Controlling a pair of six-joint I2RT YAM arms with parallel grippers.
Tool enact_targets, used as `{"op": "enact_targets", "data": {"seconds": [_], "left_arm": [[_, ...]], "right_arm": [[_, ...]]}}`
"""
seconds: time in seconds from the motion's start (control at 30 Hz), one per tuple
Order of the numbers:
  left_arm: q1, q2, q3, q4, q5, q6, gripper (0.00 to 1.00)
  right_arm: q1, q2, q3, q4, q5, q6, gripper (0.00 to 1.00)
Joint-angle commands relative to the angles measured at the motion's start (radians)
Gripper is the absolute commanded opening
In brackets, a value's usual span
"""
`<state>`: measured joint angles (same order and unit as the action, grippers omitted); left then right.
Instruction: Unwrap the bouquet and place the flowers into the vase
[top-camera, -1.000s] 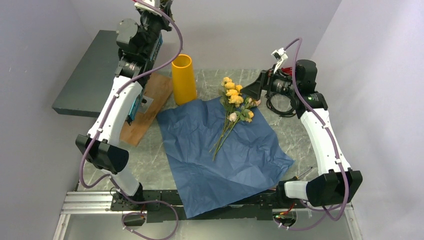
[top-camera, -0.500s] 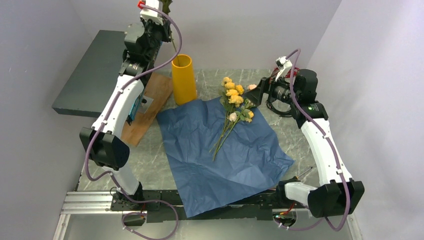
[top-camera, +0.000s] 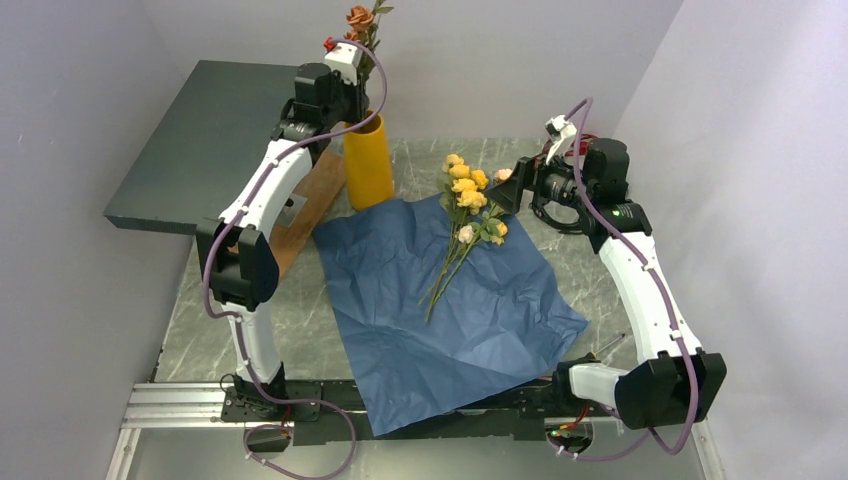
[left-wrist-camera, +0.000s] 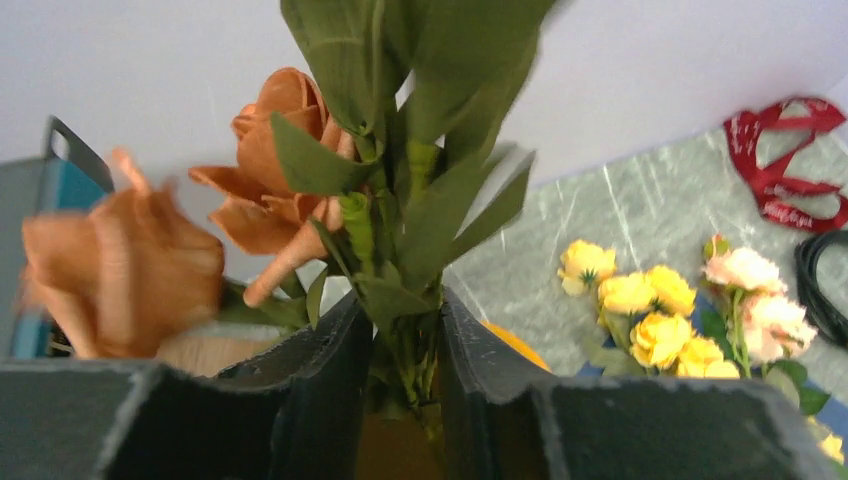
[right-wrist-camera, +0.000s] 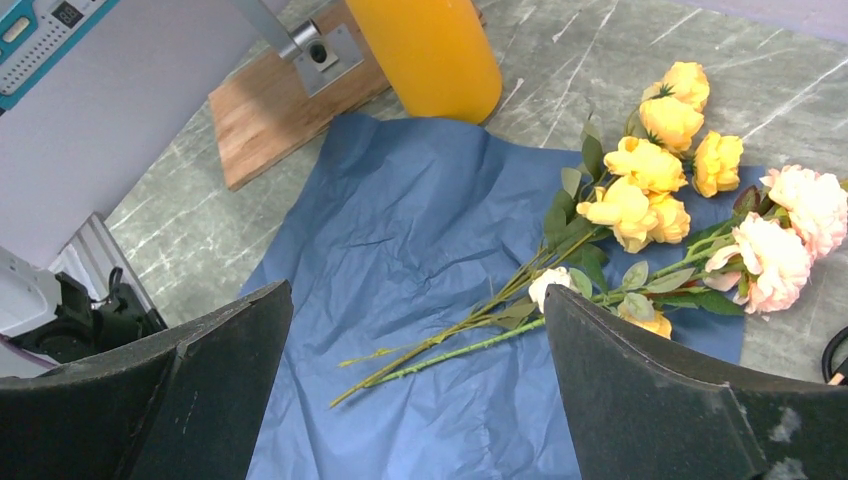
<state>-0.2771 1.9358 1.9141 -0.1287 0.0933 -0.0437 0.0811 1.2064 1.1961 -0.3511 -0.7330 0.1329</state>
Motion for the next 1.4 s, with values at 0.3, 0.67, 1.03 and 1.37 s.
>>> {"op": "enact_targets", "data": {"seconds": [0.3, 0.67, 1.03, 1.37], "left_arm": [[-0.002, -0.121, 0.084, -0.253, 0.045, -0.055, 0.79], [-0.054, -0.316, -0.008, -0.382, 0.082, 0.028, 0.94], [-0.353, -0.349, -0.201, -0.511, 0.244, 0.31, 0.78], [-0.469, 0.065, 0.086, -0.604, 0.266, 0.153, 0.49]], "right_arm": [[0.002, 0.054, 0.042, -0.095, 0.097, 0.009, 1.0], [0.001, 0.06, 0.011, -0.087, 0.123, 0.009, 1.0], [0.0, 0.097, 0.021, -0.154, 0.222, -0.007, 1.0], [-0.09, 0.108, 0.004, -0.217, 0.339, 0.001, 1.0]]}}
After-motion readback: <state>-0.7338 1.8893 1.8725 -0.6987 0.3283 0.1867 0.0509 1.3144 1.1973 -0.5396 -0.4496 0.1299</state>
